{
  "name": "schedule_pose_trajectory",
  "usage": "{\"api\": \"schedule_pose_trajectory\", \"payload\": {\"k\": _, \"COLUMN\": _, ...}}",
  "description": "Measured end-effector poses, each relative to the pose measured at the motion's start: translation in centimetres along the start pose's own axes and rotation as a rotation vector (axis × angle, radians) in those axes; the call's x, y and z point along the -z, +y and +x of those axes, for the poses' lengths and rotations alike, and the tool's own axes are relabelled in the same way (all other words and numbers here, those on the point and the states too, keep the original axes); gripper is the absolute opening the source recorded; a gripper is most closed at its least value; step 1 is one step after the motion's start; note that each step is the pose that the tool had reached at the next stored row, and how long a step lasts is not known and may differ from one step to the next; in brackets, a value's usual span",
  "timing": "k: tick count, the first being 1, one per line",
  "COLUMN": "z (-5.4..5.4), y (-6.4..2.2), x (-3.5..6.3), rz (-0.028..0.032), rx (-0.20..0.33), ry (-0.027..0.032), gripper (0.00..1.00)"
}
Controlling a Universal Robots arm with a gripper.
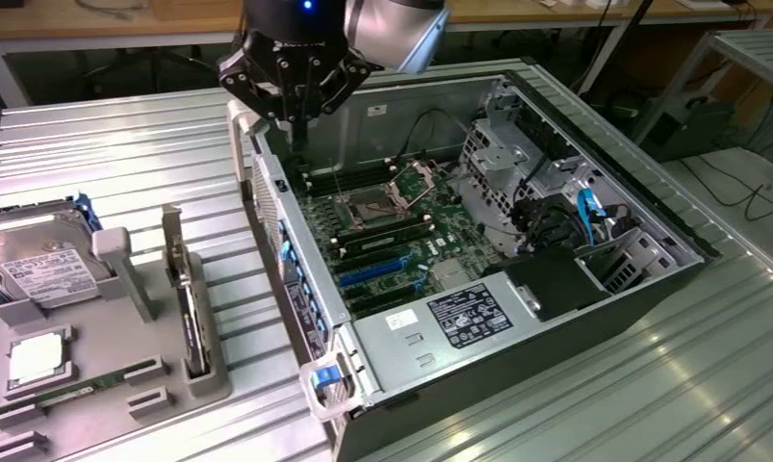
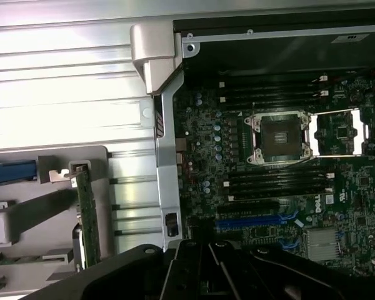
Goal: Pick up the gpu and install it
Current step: 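Reach for the gpu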
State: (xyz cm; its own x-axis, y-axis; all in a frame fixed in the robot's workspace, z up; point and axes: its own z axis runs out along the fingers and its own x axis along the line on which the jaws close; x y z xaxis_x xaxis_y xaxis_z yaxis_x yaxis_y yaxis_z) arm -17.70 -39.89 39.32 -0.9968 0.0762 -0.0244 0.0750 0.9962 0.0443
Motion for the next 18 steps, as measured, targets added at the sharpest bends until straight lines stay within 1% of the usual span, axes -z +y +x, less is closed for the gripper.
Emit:
{"api": "schedule_pose_trajectory", "payload": {"k": 2, "z": 0.3, "y": -0.03, "x": 0.00, "rz": 0.0000, "rx": 0.000, "ry": 0.0000, "gripper": 0.11}}
{"api": "schedule_pose_trajectory", "payload": {"k": 8, "z": 0.8, "y": -0.06, "x": -0.01, "rz": -0.0001, "rx": 0.000, "ry": 0.0000, "gripper": 0.11}}
{"api": "schedule_pose_trajectory", "payload": {"k": 18, "z": 2.1, "y": -0.17, "x": -0.03, "rz": 0.0000, "rx": 0.000, "ry": 0.0004, "gripper": 0.11}}
